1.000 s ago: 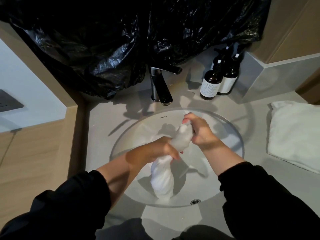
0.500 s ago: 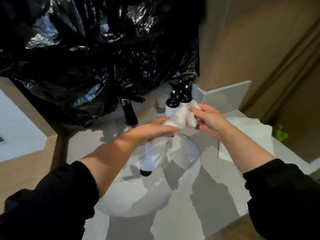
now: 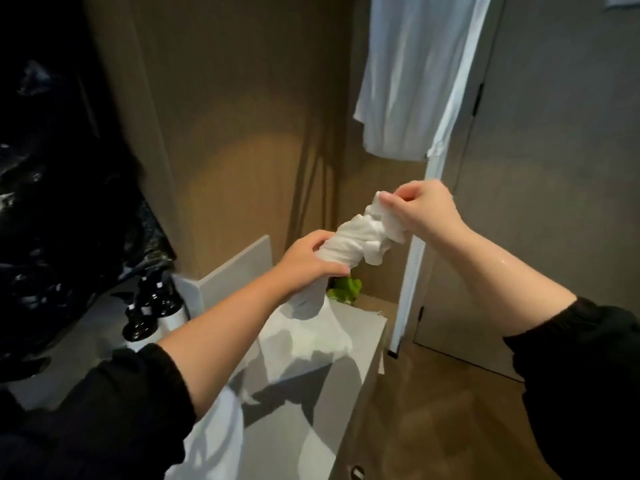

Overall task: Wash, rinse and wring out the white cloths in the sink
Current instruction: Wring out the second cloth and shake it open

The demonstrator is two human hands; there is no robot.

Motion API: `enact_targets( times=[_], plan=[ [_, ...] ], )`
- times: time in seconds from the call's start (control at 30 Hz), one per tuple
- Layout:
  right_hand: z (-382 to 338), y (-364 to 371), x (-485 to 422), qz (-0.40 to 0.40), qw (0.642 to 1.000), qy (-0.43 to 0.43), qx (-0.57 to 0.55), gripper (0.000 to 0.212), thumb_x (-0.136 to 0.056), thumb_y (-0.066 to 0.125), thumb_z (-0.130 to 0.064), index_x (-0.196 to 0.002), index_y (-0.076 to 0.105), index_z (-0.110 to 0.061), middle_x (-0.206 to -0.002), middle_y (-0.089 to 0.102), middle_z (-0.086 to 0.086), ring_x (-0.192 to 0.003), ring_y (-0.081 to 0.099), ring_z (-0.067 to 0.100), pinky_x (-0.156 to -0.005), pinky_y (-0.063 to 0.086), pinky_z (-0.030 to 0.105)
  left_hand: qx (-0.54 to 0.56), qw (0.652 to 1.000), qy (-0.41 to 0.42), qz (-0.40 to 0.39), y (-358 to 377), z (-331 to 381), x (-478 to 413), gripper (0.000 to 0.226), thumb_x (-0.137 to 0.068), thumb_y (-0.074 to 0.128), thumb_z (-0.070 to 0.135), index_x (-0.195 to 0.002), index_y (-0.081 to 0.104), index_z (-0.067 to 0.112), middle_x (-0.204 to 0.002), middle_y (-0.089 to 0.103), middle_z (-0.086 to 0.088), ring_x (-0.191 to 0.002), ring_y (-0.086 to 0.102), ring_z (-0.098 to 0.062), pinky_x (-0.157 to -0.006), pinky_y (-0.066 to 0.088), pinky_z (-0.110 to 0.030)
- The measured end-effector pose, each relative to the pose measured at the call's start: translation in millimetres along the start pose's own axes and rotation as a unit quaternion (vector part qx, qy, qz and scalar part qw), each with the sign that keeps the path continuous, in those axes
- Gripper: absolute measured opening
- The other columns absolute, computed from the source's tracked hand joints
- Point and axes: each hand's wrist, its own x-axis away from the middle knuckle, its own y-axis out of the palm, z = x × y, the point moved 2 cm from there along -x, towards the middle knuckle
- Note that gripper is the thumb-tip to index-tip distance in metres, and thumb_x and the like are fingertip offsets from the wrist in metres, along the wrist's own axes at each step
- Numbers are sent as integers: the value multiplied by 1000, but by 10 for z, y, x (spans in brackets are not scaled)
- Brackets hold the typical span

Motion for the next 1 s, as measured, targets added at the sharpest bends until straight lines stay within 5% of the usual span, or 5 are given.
enact_targets(
  times=[0.17, 0.3, 0.6, 0.87, 1.0],
  plan=[
    [63, -626, 6, 51, 993, 8, 103, 38, -87, 67, -35, -68, 69, -2, -60, 60, 6, -54, 51, 13, -53, 41, 23, -151, 974, 92, -138, 584, 343, -349, 59, -73, 80, 25, -125, 51, 26, -113, 61, 4, -103, 59, -16, -88, 51, -32],
    [210, -864, 5, 76, 994, 80, 6, 34, -87, 68, -31, -72, 67, -1, -57, 48, 0, -51, 43, 9, -45, 37, 14, 6, 961, 69, -267, 933, 558, -542, 68, -80, 75, 38, -137, 42, 26, -130, 54, 6, -120, 53, -14, -99, 45, -32],
    [604, -1338, 81, 76, 987, 119, 70, 32, -93, 59, -33, -70, 61, -11, -63, 43, 4, -58, 37, 14, -47, 31, 22, 25, 984, 113, -136, 1436, 784, -899, 13, -86, 71, 14, -98, 72, 11, -84, 68, 2, -80, 65, -10, -74, 52, -25],
    [754, -1573, -64, 105, 989, 95, 40, 40, -94, 53, -29, -57, 44, -17, -59, 35, 3, -55, 31, 15, -51, 26, 25, 41, 956, 135, -259, 1801, 907, -991, 91, -74, 80, 40, -148, 28, 27, -144, 43, 7, -131, 42, -10, -106, 41, -33],
    [682, -1492, -177, 152, 982, 96, -50, 42, -95, 53, -31, -57, 39, -18, -59, 32, 4, -56, 31, 16, -51, 26, 23, 22, 973, 100, -205, 1833, 923, -1012, 41, -85, 72, 28, -123, 60, 16, -106, 66, 4, -102, 63, -14, -79, 50, -21]
  ],
)
